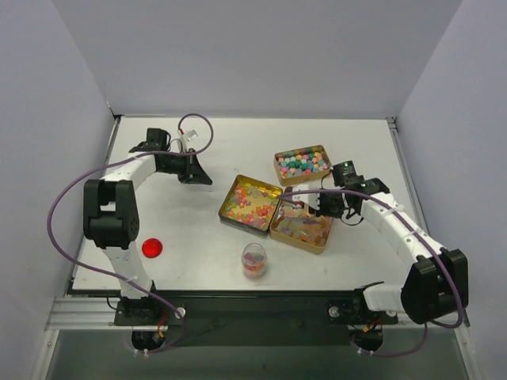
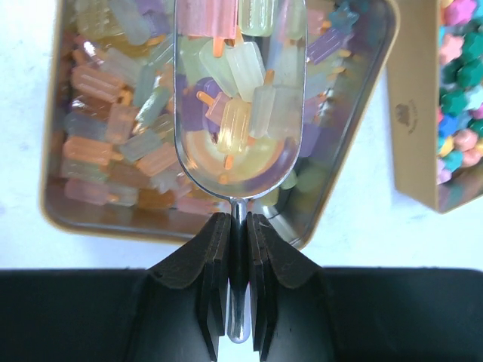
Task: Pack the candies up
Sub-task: Scoop the fake candies from the storage box, then place the fake candies in the packing bottle.
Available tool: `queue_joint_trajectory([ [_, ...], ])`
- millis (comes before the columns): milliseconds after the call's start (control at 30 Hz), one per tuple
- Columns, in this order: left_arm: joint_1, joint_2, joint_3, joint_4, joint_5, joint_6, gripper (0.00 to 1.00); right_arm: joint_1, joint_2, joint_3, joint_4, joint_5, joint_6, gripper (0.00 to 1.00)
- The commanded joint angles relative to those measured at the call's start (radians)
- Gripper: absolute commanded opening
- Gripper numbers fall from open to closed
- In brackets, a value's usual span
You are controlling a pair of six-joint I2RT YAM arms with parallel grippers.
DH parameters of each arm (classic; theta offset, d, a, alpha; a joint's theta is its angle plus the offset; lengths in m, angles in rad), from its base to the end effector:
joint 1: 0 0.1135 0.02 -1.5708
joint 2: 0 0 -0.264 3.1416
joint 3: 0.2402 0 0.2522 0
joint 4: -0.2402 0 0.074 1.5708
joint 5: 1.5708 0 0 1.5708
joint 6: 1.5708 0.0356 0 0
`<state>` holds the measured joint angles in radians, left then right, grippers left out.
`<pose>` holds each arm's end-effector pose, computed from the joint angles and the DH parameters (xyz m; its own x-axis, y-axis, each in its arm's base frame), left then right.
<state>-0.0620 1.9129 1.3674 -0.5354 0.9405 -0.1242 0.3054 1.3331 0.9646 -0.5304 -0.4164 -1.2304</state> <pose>0.3913 -0.0531 0.2026 -0.9254 -0.0157 -0.3786 0.3036 0.5671 -0.7656 0.2573 0.0962 0.2544 0.2363 -0.8294 -0.5062 -0.8756 0.0441 -0.4811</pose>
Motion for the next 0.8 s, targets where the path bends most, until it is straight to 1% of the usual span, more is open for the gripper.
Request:
queue_joint_trajectory([
  [0, 0.022, -0.055, -0.027, -0.038, 0.032, 0.049, 0.0, -0.029, -0.12, -0.059, -0.025, -0.085, 0.038, 0.0],
  [100, 0.036, -0.092, -0.051, -0.021, 0.002, 0.029, 0.0, -0.025, -0.207, -0.043, -0.026, -0.136, 0.155, 0.0],
  [200, 0.053, -0.164, -0.079, -0.055, -0.023, 0.037, 0.0, 0.012, -0.244, 0.032, -0.068, -0.154, 0.239, 0.0],
  [233, 0.056, -0.202, -0.093, -0.079, -0.044, 0.044, 0.11, 0.033, -0.245, 0.054, -0.075, -0.154, 0.256, 0.0],
  [267, 0.057, -0.221, -0.103, -0.089, -0.057, 0.044, 0.15, 0.047, -0.247, 0.097, -0.082, -0.159, 0.303, 0.0],
  [300, 0.091, -0.241, -0.114, -0.097, -0.06, 0.044, 0.18, 0.058, -0.25, 0.117, -0.083, -0.165, 0.327, 0.0],
  [333, 0.099, -0.276, -0.123, -0.11, -0.071, 0.044, 0.28, 0.084, -0.25, 0.134, -0.083, -0.17, 0.353, 0.0],
  [400, 0.128, -0.313, -0.155, -0.124, -0.078, 0.04, 0.37, 0.122, -0.247, 0.186, -0.085, -0.165, 0.405, 0.0],
  [433, 0.137, -0.346, -0.166, -0.132, -0.081, 0.041, 0.41, 0.148, -0.249, 0.204, -0.094, -0.159, 0.407, 0.0],
  [467, 0.142, -0.363, -0.185, -0.138, -0.088, 0.043, 0.47, 0.19, -0.246, 0.238, -0.108, -0.144, 0.402, 0.0],
  [533, 0.151, -0.409, -0.2, -0.15, -0.106, 0.043, 0.52, 0.245, -0.227, 0.284, -0.187, -0.108, 0.358, 0.0],
  [567, 0.152, -0.42, -0.206, -0.153, -0.123, 0.043, 0.55, 0.297, -0.219, 0.304, -0.218, -0.09, 0.335, 0.0],
  [600, 0.152, -0.432, -0.217, -0.153, -0.132, 0.043, 0.56, 0.317, -0.207, 0.342, -0.279, -0.061, 0.294, 0.0],
  [667, 0.152, -0.462, -0.229, -0.152, -0.15, 0.038, 0.58, 0.366, -0.195, 0.373, -0.327, -0.041, 0.263, 0.0],
  [767, 0.159, -0.492, -0.26, -0.14, -0.158, 0.034, 0.58, 0.409, -0.172, 0.417, -0.402, -0.029, 0.229, 0.0],
])
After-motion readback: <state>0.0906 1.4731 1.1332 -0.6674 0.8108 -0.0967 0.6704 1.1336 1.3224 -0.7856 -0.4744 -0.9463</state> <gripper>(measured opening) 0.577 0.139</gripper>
